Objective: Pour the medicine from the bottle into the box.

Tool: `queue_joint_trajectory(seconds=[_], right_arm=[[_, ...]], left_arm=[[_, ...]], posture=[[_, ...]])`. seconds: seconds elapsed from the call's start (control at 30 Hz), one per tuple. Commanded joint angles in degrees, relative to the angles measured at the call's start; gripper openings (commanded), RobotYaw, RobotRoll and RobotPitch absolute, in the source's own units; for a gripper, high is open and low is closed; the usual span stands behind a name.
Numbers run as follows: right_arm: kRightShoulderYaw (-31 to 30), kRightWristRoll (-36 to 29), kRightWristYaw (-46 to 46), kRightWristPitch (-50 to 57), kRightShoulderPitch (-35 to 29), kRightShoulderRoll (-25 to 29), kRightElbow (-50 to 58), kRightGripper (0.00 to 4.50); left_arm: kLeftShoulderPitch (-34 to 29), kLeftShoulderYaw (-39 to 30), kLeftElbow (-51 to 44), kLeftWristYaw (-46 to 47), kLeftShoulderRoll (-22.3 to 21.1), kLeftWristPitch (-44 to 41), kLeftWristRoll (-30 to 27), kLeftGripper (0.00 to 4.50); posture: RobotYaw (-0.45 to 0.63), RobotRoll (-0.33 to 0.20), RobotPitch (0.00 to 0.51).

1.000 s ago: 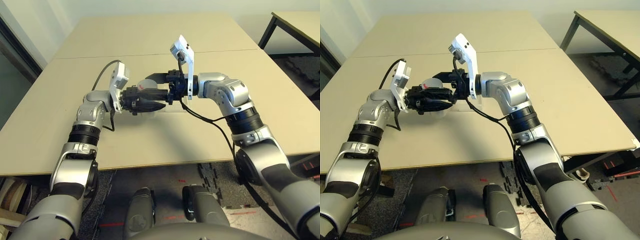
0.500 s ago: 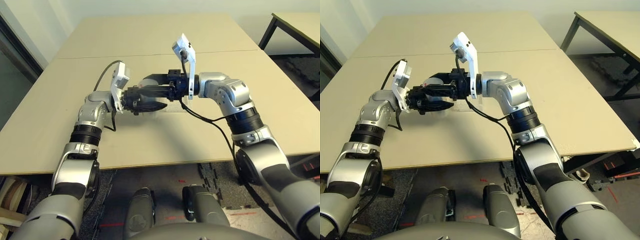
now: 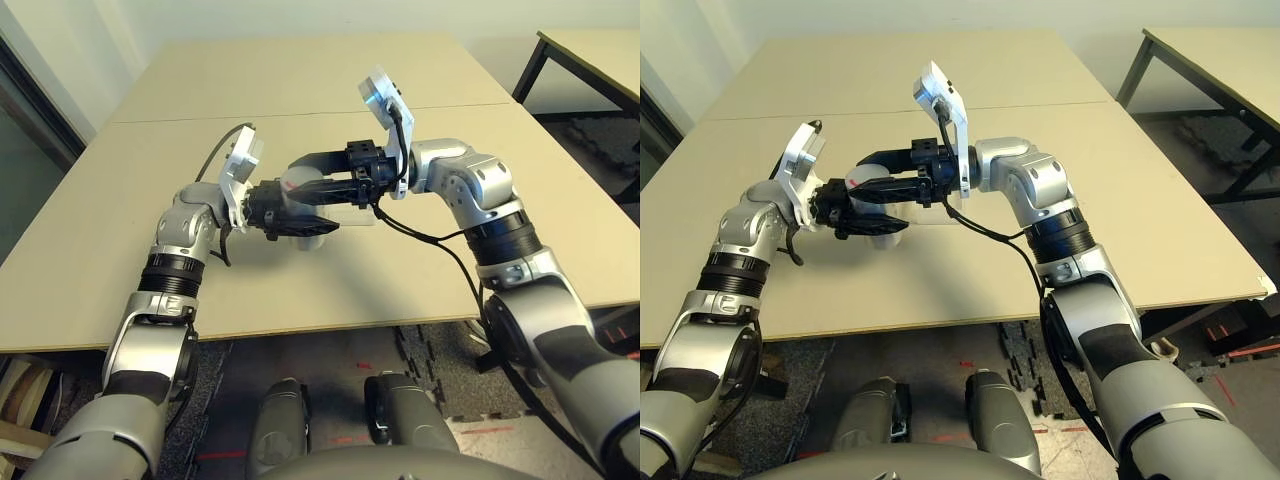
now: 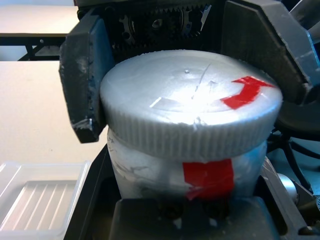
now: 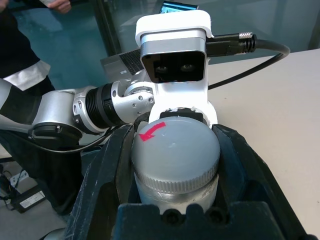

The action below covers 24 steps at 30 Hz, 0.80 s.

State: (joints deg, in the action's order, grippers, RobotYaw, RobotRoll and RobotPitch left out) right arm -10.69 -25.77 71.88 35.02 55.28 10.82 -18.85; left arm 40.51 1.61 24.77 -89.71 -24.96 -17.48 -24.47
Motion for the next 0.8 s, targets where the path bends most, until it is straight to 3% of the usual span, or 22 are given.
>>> queue_joint_trajectory(seconds=[0.03, 0.13, 0.8], right_arm=[[-2.3, -0.6, 4.7, -1.0, 0.5, -0.9, -0.2, 3.61], [-2.1, 0.4, 4.0, -2.4, 0.8, -1.5, -1.5, 4.47], [0.3, 3.7, 0.3, -8.2, 5.0, -6.4, -11.0, 4.50]], left_arm=[[-0.7, -2.1, -0.7, 1.0, -1.2, -1.2, -2.1, 2.67], [-1.5, -2.3, -1.6, 1.5, -1.4, -1.6, -2.7, 2.67], [-5.3, -1.9, -7.8, 4.3, -1.5, -3.7, -5.2, 2.67]], posture=[[-0.06, 0.000, 0.046], [-0.05, 0.000, 0.050], [-0.03, 0.000, 0.051]])
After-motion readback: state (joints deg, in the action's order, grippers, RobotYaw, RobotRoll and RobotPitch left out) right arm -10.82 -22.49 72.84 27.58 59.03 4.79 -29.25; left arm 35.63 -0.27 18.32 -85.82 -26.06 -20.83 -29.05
